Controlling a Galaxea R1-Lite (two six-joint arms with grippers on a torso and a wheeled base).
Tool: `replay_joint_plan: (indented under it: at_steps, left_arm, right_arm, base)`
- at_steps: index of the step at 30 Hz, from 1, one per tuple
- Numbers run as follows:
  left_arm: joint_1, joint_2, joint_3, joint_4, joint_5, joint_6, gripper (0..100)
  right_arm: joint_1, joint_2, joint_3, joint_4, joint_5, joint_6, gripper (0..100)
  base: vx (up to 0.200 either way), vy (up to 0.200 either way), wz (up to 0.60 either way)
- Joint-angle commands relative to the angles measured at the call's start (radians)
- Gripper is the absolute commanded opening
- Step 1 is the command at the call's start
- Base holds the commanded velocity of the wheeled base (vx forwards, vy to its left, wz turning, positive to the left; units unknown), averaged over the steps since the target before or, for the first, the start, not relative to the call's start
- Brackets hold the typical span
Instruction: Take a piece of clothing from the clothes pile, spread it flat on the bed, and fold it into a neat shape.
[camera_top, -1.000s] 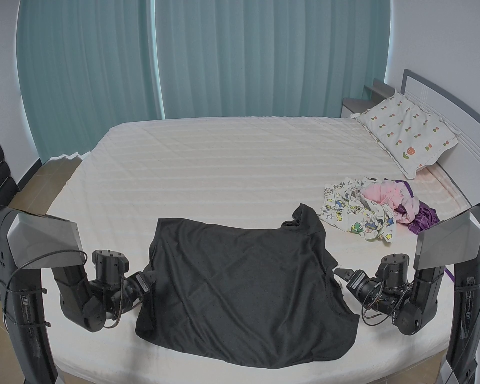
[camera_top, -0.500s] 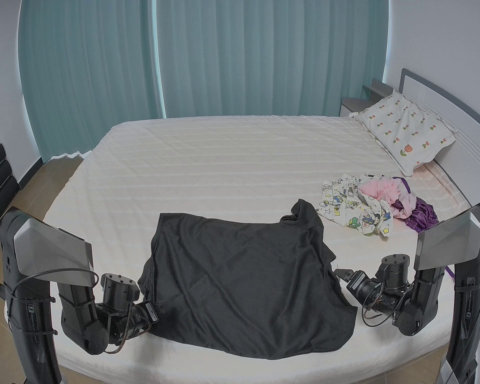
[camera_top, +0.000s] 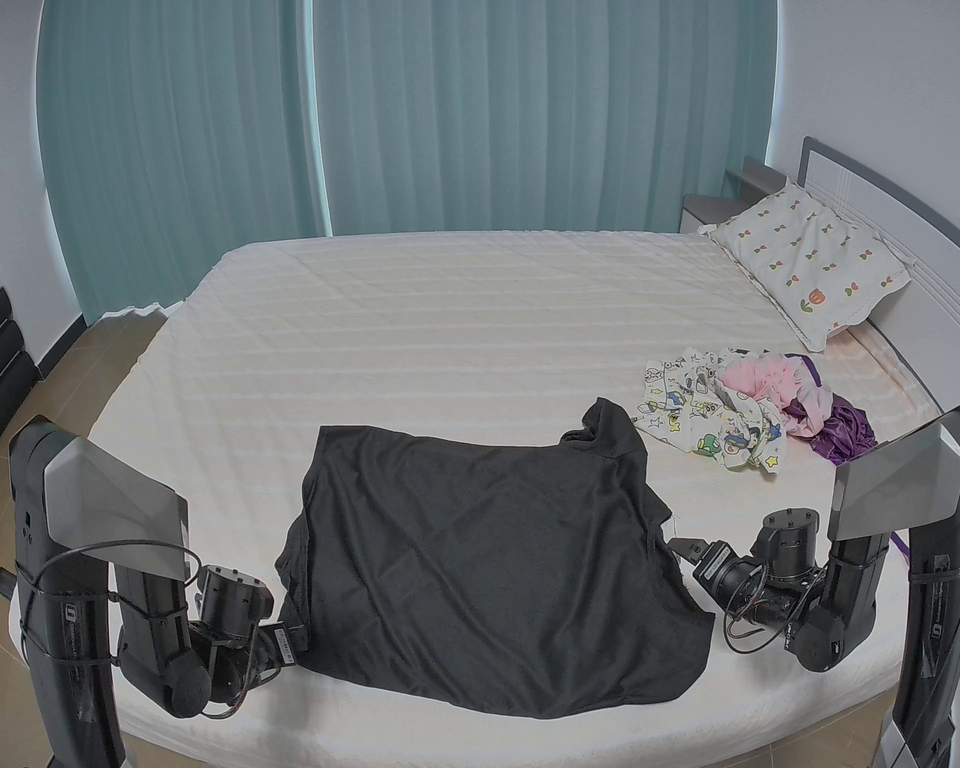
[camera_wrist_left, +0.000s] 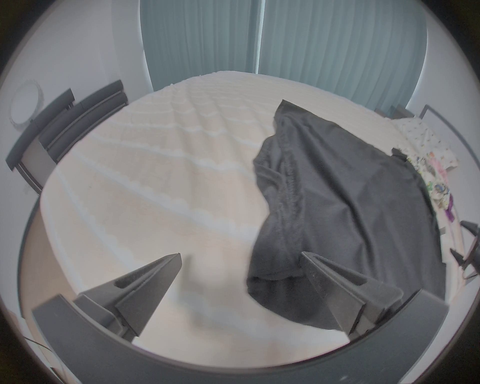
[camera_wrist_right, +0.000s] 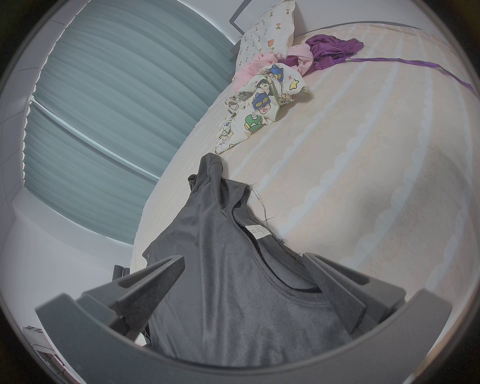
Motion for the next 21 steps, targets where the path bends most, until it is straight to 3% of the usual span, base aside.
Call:
replay_joint_plan:
  at_steps: [1, 10, 16, 21]
  left_arm:
    - [0.065, 0.008, 0.025, 0.0, 0.037, 0.044, 100]
    - [0.186, -0.048, 0.125, -0.004, 0.048, 0.12, 100]
    - [0.18, -0.109, 0.128, -0.078, -0.076, 0.106, 100]
    - [0.143, -0.098, 0.114, -0.089, -0.099, 0.101, 100]
  right_arm:
    - [0.001, -0.002, 0.0, 0.0, 0.0, 0.0, 100]
    - [0.001, -0.003, 0.0, 0.0, 0.0, 0.0, 100]
    - [0.013, -0.006, 0.004, -0.002, -0.001, 0.001, 100]
    - [0.013, -0.003, 0.012, -0.028, -0.001, 0.0, 100]
  base:
    - [0.0, 0.0, 0.0]
    - [0.0, 0.0, 0.0]
    - [0.0, 0.0, 0.0]
    - [0.0, 0.0, 0.0]
